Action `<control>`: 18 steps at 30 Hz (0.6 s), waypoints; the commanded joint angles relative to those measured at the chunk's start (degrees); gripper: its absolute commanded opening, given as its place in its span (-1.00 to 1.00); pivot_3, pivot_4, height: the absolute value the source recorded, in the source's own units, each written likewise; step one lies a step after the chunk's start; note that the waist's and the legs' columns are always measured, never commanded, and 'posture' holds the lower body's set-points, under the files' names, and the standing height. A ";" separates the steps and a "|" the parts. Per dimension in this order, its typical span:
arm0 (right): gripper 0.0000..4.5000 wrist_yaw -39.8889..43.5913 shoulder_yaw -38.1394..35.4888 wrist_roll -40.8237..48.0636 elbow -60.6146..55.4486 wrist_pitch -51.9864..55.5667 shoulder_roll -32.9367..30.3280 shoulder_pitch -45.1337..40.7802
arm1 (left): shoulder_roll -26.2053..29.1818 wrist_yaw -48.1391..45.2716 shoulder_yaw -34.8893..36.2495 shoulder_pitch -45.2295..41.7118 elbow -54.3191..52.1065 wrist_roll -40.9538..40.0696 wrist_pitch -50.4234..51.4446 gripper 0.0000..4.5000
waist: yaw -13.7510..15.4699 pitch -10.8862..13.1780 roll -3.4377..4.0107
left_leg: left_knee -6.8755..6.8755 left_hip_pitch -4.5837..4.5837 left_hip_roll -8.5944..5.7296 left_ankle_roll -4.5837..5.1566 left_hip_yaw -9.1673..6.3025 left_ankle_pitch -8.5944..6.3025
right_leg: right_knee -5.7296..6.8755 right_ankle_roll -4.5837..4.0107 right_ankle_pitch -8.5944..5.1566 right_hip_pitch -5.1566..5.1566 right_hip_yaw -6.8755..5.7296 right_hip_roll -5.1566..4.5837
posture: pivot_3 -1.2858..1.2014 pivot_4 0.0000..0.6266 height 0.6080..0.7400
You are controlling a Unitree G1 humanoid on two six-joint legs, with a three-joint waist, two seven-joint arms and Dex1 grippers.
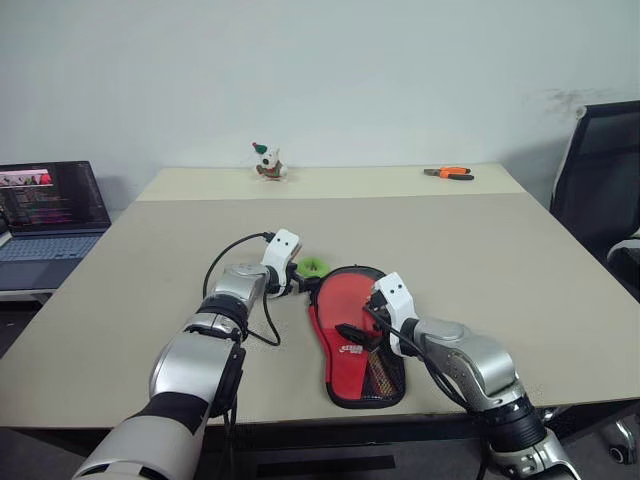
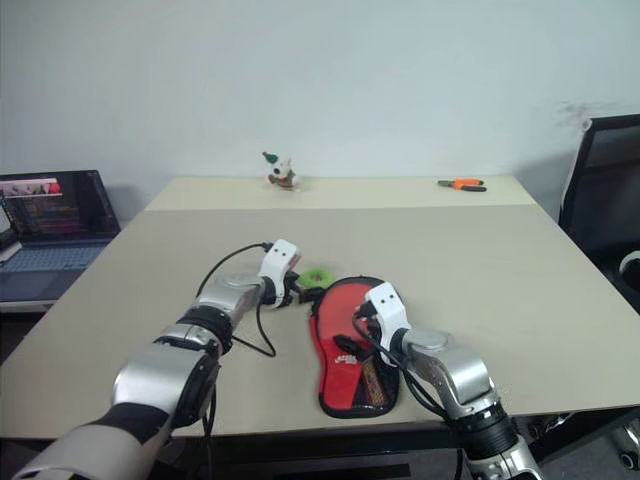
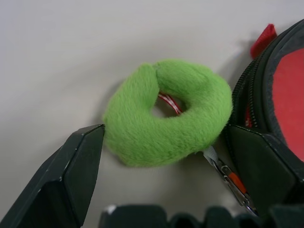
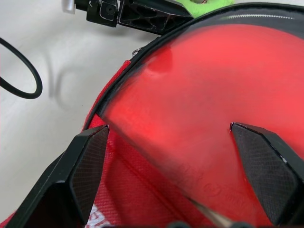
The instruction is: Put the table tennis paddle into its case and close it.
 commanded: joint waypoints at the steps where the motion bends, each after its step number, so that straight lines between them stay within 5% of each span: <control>1: 1.00 -1.50 -0.84 -0.46 -2.49 0.94 -0.05 1.47 | -1.09 1.88 -0.12 -0.69 1.56 2.32 -0.60 0.74 | 0.00 -0.03 -0.03 | 0.03 0.00 -0.01 0.00 -0.02 0.00 | 0.00 0.02 0.01 0.02 -0.01 -0.01 | 0.03 -0.52 1.00; 12: 1.00 -2.42 -1.05 -0.90 -2.92 -0.37 -0.33 1.75 | -1.62 2.45 2.57 1.11 1.54 2.32 -0.62 -0.91 | -0.08 -0.09 -0.09 | 0.05 0.13 -0.02 0.00 0.11 0.00 | 0.10 0.06 0.04 0.06 -0.03 0.05 | 0.03 -0.52 1.00; 18: 1.00 -1.18 0.44 -1.90 -2.02 -2.70 -0.94 0.75 | -0.66 1.62 5.83 1.67 0.66 0.69 -0.39 -0.99 | -0.15 -0.09 -0.09 | 0.05 0.13 -0.02 0.00 0.13 0.00 | 0.10 0.07 0.04 0.05 -0.03 0.04 | 0.03 -0.52 1.00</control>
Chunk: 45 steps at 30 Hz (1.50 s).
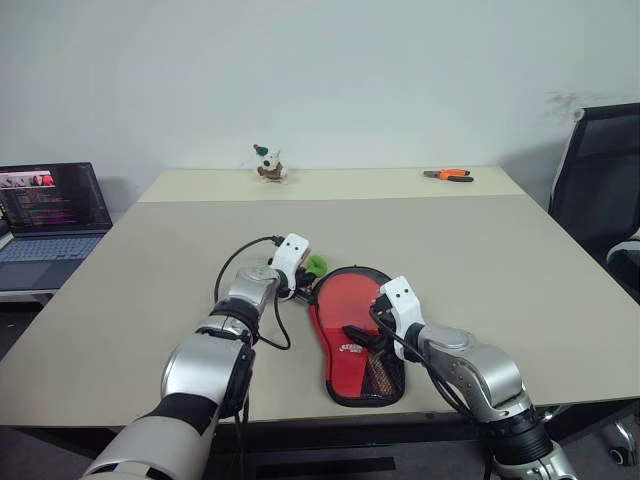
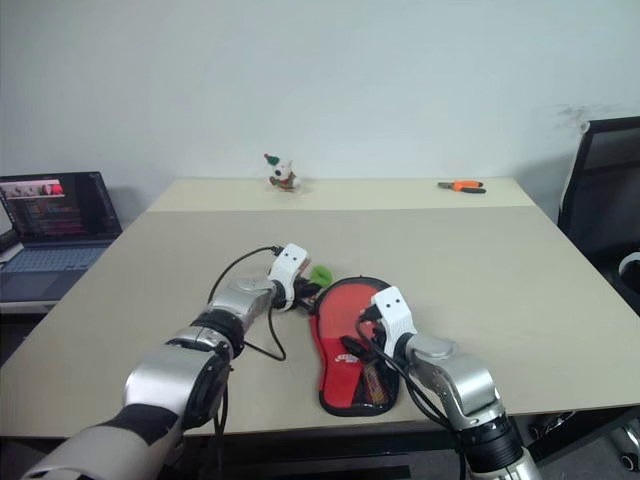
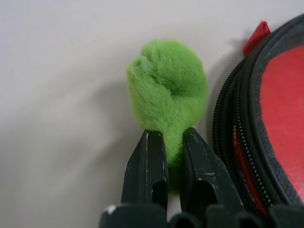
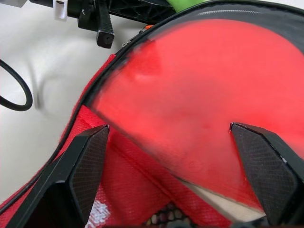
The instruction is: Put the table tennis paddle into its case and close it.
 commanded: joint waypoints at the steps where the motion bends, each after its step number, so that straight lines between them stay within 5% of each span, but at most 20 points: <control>1: 1.00 1.11 0.85 -0.63 0.31 -2.99 0.55 -1.21 | 1.41 -0.60 1.31 0.95 -0.55 -0.65 0.41 -0.99 | -0.09 0.00 0.00 | 0.00 0.01 -0.01 0.00 0.01 0.00 | 0.00 0.00 0.00 0.00 0.00 0.01 | 0.03 -0.52 1.00; 11: 1.00 6.95 6.62 -7.20 17.68 -10.06 -1.44 -4.02 | 2.78 0.10 -0.10 -1.60 -1.10 1.85 -1.00 -0.99 | -0.76 -0.25 -0.39 | -0.01 0.24 0.00 0.00 0.19 0.00 | 0.22 0.00 0.00 0.03 0.17 0.05 | 0.03 -0.52 1.00; 27: 1.00 12.77 12.40 -9.54 14.49 -5.27 -3.22 -0.77 | -0.56 8.81 -6.31 -5.02 1.24 11.22 -5.22 -0.99 | -0.98 -0.79 -0.84 | 0.01 0.37 0.02 -0.01 0.12 0.00 | 0.36 0.01 -0.01 0.06 0.23 0.05 | 0.03 -0.52 1.00; 45: 1.00 11.31 16.60 -10.90 4.77 -0.43 -0.64 9.44 | -6.26 23.64 -24.64 -10.35 3.08 32.15 -17.20 -0.99 | -0.93 -1.35 -1.07 | -0.01 0.41 0.00 -0.02 0.14 -0.01 | 0.33 0.31 -0.18 0.15 0.24 0.06 | 0.03 -0.52 1.00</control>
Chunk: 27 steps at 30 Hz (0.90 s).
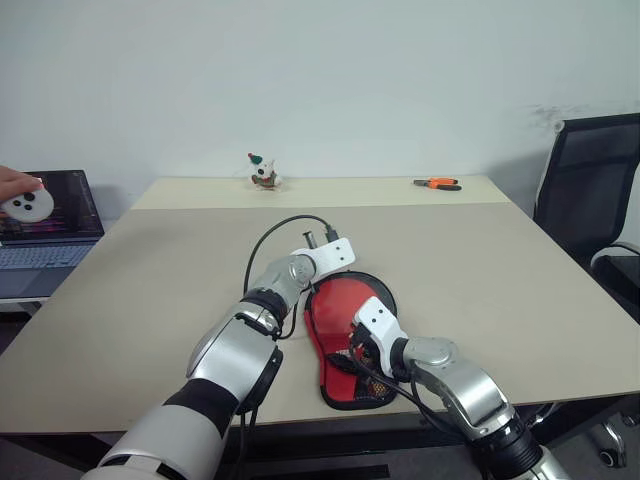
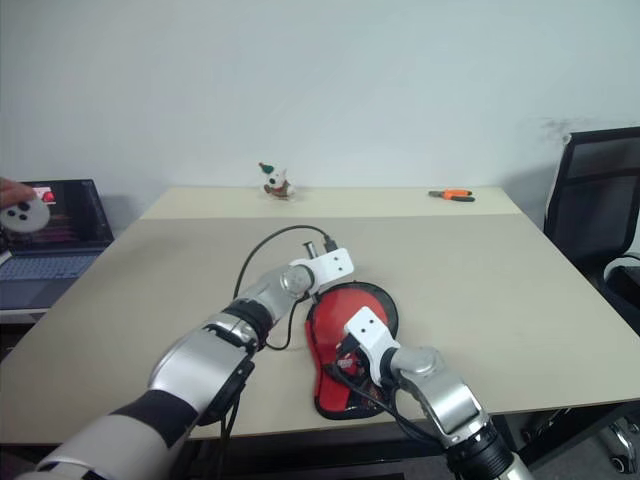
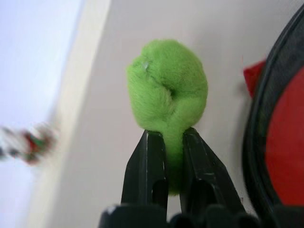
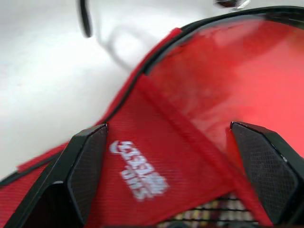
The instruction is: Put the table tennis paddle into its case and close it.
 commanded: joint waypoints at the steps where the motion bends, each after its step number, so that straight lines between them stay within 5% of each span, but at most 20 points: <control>1: 1.00 0.76 5.98 0.33 3.38 7.55 -0.35 6.04 | -0.24 3.09 -2.20 -3.51 -1.03 3.01 -2.20 -0.99 | -0.01 0.00 0.00 | 0.00 0.01 0.00 0.00 0.01 0.00 | 0.00 0.00 0.00 0.00 0.01 0.00 | 0.03 -0.52 1.00; 12: 1.00 -3.36 6.70 0.99 -2.16 11.15 2.18 11.60 | -5.10 11.91 -14.55 -7.51 -0.66 15.20 -8.72 -0.99 | 0.69 -0.03 -0.04 | -0.04 -0.08 -0.01 -0.05 0.02 -0.03 | -0.18 0.01 -0.01 0.01 -0.04 0.00 | 0.03 -0.52 1.00; 27: 1.00 -4.96 6.40 1.59 -3.11 12.79 3.65 11.61 | -12.59 16.52 -20.09 -7.17 -0.44 19.96 -13.58 -0.99 | 1.08 -0.04 -0.04 | -0.13 -0.13 -0.01 -0.10 -0.01 -0.10 | -0.50 0.01 -0.02 0.07 -0.05 0.01 | 0.03 -0.52 1.00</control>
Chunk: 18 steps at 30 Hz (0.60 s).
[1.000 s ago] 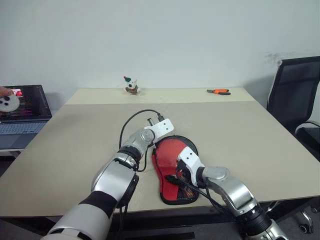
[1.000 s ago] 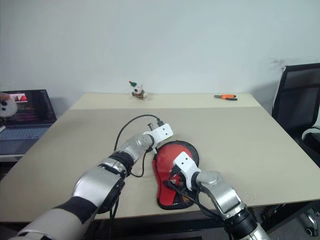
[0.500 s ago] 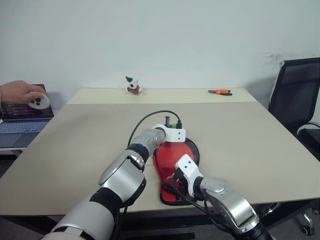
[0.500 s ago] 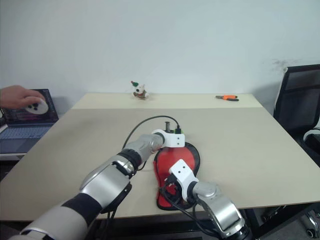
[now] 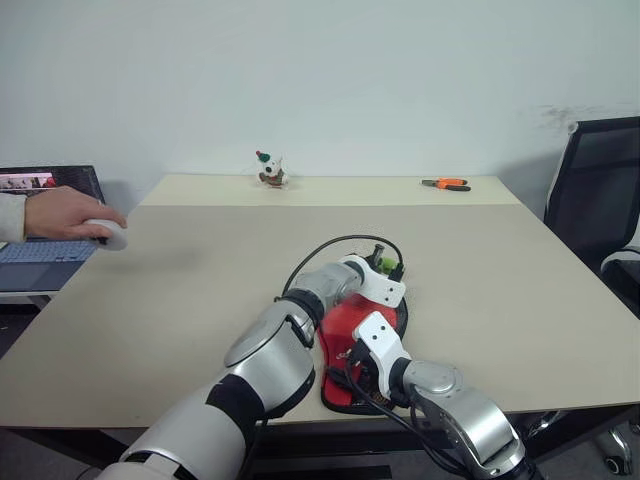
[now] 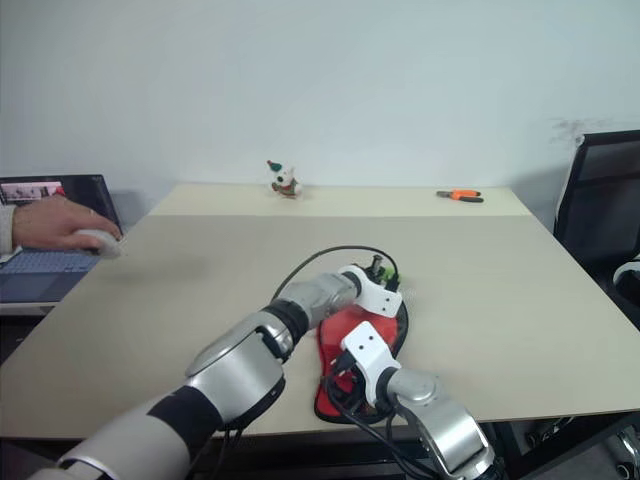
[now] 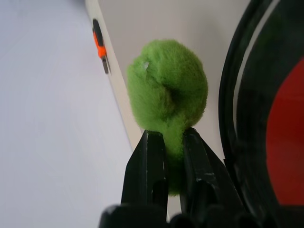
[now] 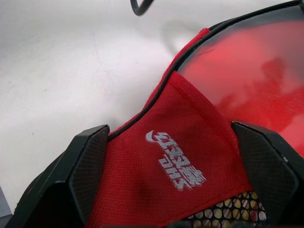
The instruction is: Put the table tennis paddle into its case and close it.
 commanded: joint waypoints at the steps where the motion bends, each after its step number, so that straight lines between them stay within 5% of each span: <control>1: 1.00 1.60 5.38 2.27 7.19 7.32 0.99 4.29 | -3.07 3.17 -0.31 -3.58 -3.52 0.00 -2.55 -0.99 | 0.00 0.00 0.00 | 0.00 0.00 0.00 0.00 0.00 0.00 | 0.00 0.00 0.00 0.00 0.00 0.00 | 0.03 -0.52 1.00; 18: 1.00 1.53 4.85 2.07 7.94 7.33 1.55 3.15 | -4.87 -3.69 3.04 -1.95 -3.41 -4.03 -3.80 -0.99 | -0.02 -0.03 0.04 | 0.01 0.07 -0.02 0.00 -0.01 0.00 | -0.01 0.01 -0.01 0.11 -0.01 0.00 | 0.03 -0.52 1.00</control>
